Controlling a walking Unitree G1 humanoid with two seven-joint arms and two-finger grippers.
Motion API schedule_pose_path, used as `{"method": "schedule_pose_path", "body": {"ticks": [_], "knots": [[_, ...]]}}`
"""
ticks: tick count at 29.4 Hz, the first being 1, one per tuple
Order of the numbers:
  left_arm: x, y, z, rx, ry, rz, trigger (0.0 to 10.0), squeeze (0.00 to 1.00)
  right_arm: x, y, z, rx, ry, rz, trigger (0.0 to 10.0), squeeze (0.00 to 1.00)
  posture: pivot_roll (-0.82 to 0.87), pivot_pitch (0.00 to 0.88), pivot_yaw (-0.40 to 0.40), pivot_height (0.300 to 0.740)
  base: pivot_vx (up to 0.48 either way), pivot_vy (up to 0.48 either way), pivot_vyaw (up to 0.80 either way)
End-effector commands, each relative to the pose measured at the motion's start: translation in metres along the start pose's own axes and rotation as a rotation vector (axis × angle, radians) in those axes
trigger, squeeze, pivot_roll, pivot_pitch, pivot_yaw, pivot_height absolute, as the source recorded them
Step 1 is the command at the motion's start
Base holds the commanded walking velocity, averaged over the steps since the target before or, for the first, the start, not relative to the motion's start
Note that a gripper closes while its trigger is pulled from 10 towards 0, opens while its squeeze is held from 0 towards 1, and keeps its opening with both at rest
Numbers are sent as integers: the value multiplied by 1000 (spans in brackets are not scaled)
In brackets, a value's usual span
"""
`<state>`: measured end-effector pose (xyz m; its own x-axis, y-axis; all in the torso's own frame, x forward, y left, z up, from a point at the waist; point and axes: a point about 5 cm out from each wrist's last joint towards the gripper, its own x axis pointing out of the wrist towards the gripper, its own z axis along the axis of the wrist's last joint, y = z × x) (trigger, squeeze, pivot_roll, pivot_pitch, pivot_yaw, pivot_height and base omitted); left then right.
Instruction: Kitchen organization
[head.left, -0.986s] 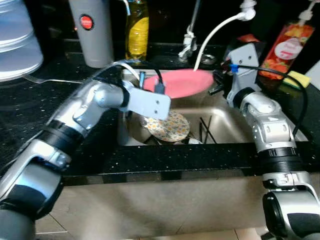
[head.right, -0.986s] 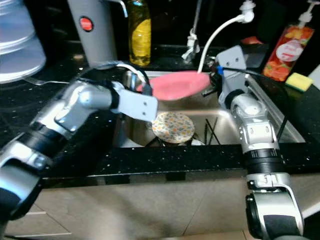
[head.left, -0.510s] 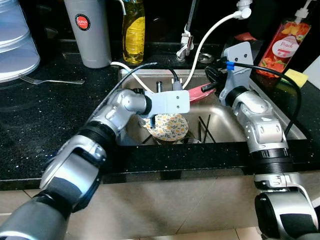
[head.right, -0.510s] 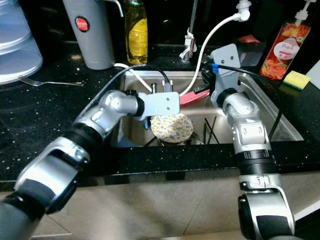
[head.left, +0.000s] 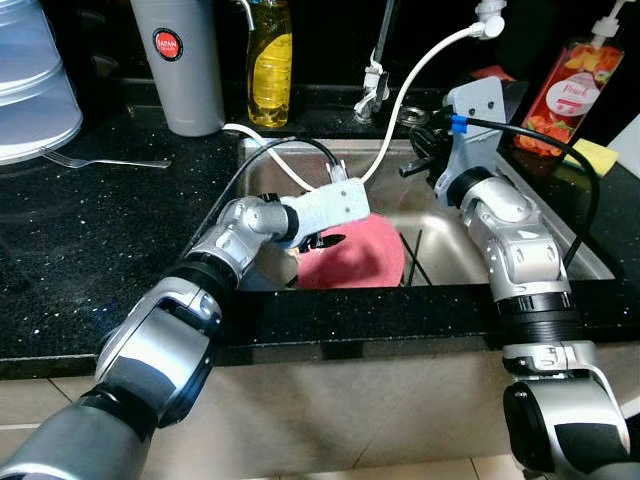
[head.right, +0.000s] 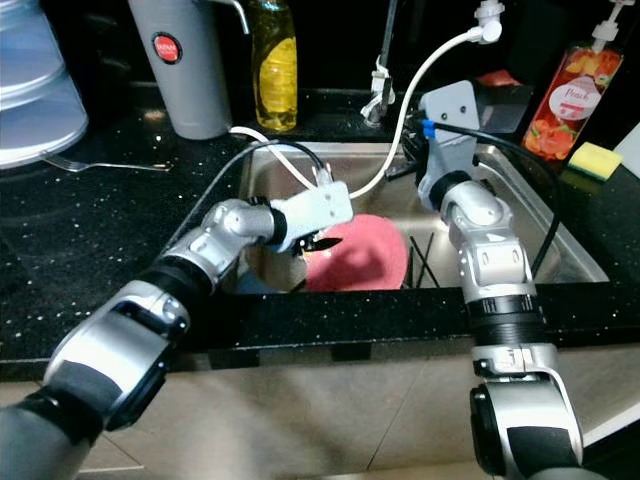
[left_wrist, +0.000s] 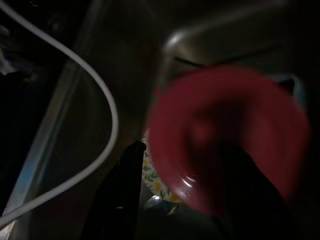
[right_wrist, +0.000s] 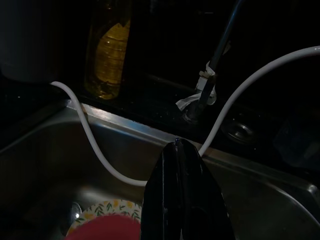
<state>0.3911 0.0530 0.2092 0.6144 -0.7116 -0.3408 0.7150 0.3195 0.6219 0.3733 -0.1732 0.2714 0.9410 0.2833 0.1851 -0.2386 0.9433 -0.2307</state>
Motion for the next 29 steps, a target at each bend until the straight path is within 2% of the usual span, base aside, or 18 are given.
{"method": "schedule_pose_path", "body": {"ticks": [1, 3, 5, 6, 7, 8, 9, 10, 11, 12, 13, 15, 16, 18, 21, 23, 27, 29], "knots": [[-10, 24, 19, -64, -112, 124, 10000, 0, 0, -5, 1, 26, 1, -24, 10000, 0, 193, 0, -42, 740, 0, 0, 0], [-22, 45, 33, -183, -213, 217, 10000, 0, 0, -6, 1, 33, -1, -28, 10000, 0, 193, 0, -42, 740, 0, 0, 0], [-25, 51, 37, -218, -243, 240, 10000, 0, 0, -6, 1, 35, -2, -28, 10000, 0, 194, 0, -42, 740, 0, 0, 0], [-37, 67, 42, -325, -303, 310, 10000, 0, 0, -6, 1, 45, -3, -29, 10000, 0, 193, 0, -43, 740, 0, 0, 0], [-57, 86, 46, -483, -407, 392, 10000, 0, 0, -5, 1, 61, -7, -23, 10000, 0, 195, 0, -43, 740, 0, 0, 0], [-73, 98, 48, -589, -485, 436, 10000, 0, -1, -4, 1, 72, -9, -19, 10000, 0, 195, 0, -43, 740, 0, 0, 0], [-98, 108, 40, -777, -559, 467, 10000, 0, -1, -1, 0, 82, -9, 3, 10000, 0, 203, 0, -50, 740, 0, 0, 0], [-98, 108, 40, -777, -559, 467, 10000, 0, -1, -1, 0, 82, -9, 3, 10000, 0, 203, 0, -50, 740, 0, 0, 0], [-112, 107, 26, -805, -528, 521, 10000, 0, -2, 4, -3, 85, 3, 35, 10000, 0, 210, 0, -58, 740, 0, 0, 0], [-118, 105, 19, -792, -501, 562, 10000, 0, -3, 6, -5, 87, 11, 54, 10000, 0, 210, 0, -58, 740, 0, 0, 0], [-118, 105, 19, -792, -501, 562, 10000, 0, -3, 6, -5, 87, 11, 54, 10000, 0, 210, 0, -58, 740, 0, 0, 0], [-141, 97, -1, -692, -400, 694, 10000, 0, -6, 17, -13, 136, 59, 132, 10000, 0, 213, 0, -68, 740, 0, 0, 0], [-141, 97, -1, -692, -400, 694, 10000, 0, -6, 17, -13, 136, 59, 132, 10000, 0, 213, 0, -68, 740, 0, 0, 0], [-157, 91, -10, -621, -332, 785, 10000, 0, -11, 27, -21, 192, 116, 205, 10000, 0, 218, 0, -77, 740, 0, 0, 0], [-172, 84, -19, -562, -252, 870, 10000, 0, -21, 44, -36, 181, 204, 316, 10000, 0, 217, 0, -82, 740, 0, 0, 0], [-180, 79, -23, -580, -229, 899, 10000, 0, -22, 44, -40, 157, 229, 308, 10000, 0, 212, 0, -78, 740, 0, 0, 0], [-183, 77, -23, -574, -224, 941, 10000, 0, -19, 40, -33, 168, 166, 261, 10000, 0, 208, 0, -74, 740, 0, 0, 0], [-187, 73, -25, -487, -161, 1005, 10000, 0, -14, 35, -20, 199, 83, 196, 10000, 0, 211, 0, -79, 740, 0, 0, 0]]}}
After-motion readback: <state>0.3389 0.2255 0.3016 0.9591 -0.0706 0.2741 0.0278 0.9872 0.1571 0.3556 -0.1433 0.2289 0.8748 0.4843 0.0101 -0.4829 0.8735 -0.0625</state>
